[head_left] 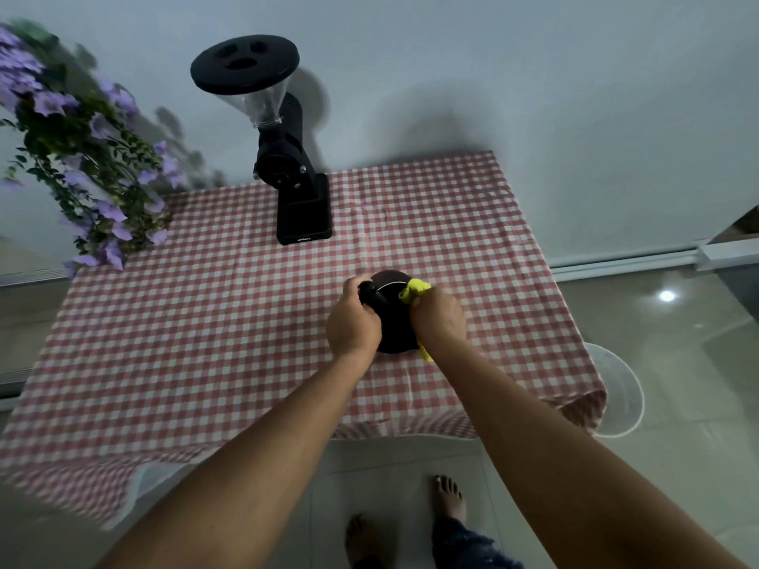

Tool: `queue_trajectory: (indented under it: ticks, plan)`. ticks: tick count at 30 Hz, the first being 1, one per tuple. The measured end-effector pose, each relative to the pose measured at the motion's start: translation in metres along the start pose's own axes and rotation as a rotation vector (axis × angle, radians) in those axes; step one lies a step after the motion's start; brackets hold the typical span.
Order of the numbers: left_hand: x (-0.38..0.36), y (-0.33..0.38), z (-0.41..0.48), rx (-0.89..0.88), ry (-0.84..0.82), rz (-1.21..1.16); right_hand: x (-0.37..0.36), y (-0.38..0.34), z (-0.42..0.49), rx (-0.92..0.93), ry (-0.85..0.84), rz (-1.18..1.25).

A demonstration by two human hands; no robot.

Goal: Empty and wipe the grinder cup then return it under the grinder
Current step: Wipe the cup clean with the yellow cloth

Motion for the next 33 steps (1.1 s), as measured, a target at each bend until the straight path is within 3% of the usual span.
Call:
queue_trajectory:
  ticks: [4,8,10,13,15,20,23,28,33]
  plan:
    - [0.005,0.001,0.002,0.155,-0.087,-0.132,0.009,-0.002,0.007,-0.007,-0.054,0.012]
    - [0.019,0.017,0.016,0.227,-0.461,-0.237,0.016,-0.003,0.009,0.166,-0.017,-0.143]
    - [0.025,0.025,0.027,0.219,-0.545,-0.232,0.024,-0.008,0.008,0.296,-0.006,-0.235]
    - [0.029,0.023,0.041,0.189,-0.595,-0.171,0.034,-0.015,0.01,0.54,0.037,-0.312]
    - [0.029,0.019,0.045,0.201,-0.611,-0.142,0.036,-0.016,0.013,0.599,-0.001,-0.306]
    - [0.024,0.016,0.045,0.282,-0.483,-0.2,0.035,-0.001,0.018,0.8,0.029,-0.219]
    - [0.02,0.01,0.043,0.354,-0.415,-0.27,0.033,0.012,0.026,0.712,0.104,-0.127]
    - [0.017,0.0,0.05,0.423,-0.287,-0.375,0.036,0.033,0.03,0.251,0.15,0.112]
    - [0.017,0.009,0.051,0.363,-0.197,-0.364,0.036,0.023,0.024,0.219,0.17,0.395]
Point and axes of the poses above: each hand's wrist, its own z-axis towards the middle knuckle, its own x-axis out of the back of the hand, y = z × x, the point moved 1 cm from there along z, towards the middle knuckle, and after that the axes turned 10 degrees about y, right-handed, at the moved point
